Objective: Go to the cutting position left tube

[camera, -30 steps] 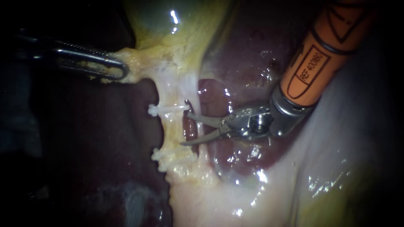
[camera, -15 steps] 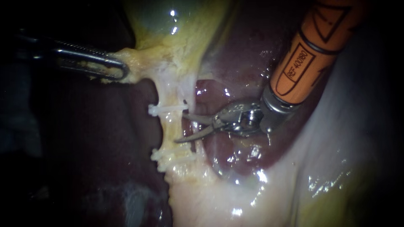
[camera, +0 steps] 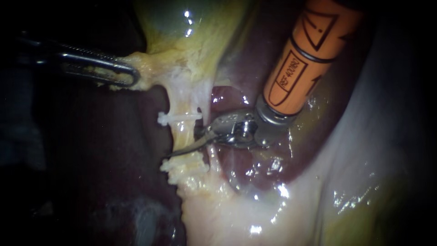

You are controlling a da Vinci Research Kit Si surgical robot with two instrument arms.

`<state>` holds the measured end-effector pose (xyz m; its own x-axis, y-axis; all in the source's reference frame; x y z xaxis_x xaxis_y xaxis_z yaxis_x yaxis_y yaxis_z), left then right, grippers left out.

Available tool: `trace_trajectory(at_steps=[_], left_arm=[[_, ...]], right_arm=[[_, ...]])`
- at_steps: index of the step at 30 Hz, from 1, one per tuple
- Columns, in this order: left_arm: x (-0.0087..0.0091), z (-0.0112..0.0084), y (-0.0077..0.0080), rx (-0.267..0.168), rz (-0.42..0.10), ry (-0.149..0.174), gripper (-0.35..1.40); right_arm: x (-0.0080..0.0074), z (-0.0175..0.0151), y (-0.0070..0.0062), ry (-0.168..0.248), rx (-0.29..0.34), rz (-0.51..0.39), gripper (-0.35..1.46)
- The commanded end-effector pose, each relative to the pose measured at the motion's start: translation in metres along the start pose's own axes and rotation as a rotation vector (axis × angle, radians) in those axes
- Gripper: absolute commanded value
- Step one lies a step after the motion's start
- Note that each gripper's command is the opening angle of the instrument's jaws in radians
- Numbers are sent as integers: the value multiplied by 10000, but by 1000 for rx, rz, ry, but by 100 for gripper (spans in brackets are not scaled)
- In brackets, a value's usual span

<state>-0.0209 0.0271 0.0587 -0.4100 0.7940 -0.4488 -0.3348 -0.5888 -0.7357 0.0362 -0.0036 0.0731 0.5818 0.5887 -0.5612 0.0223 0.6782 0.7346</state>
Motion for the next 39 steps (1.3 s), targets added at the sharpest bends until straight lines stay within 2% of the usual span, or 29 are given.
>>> trace_trajectory(at_steps=[1,5,9,16,22,29,34,39], left_arm=[[0,0,0,0,0,0,-35],[0,0,0,0,0,0,-35],[0,0,0,0,0,0,-35],[0,0,0,0,0,0,-35],[-1,0,0,0,0,0,-35],[-1,0,0,0,1,0,-35],[-1,0,0,0,1,0,-35],[-1,0,0,0,1,0,-35]], right_arm=[[1,2,-1,6,5,3,144],[7,10,-3,24,22,7,144],[12,14,-8,60,44,-2,144],[22,13,-28,108,105,-24,144],[41,6,-50,153,150,-28,144],[60,-5,-65,185,170,-19,144],[64,-6,-71,190,176,-19,144],[64,-6,-70,189,178,-20,144]])
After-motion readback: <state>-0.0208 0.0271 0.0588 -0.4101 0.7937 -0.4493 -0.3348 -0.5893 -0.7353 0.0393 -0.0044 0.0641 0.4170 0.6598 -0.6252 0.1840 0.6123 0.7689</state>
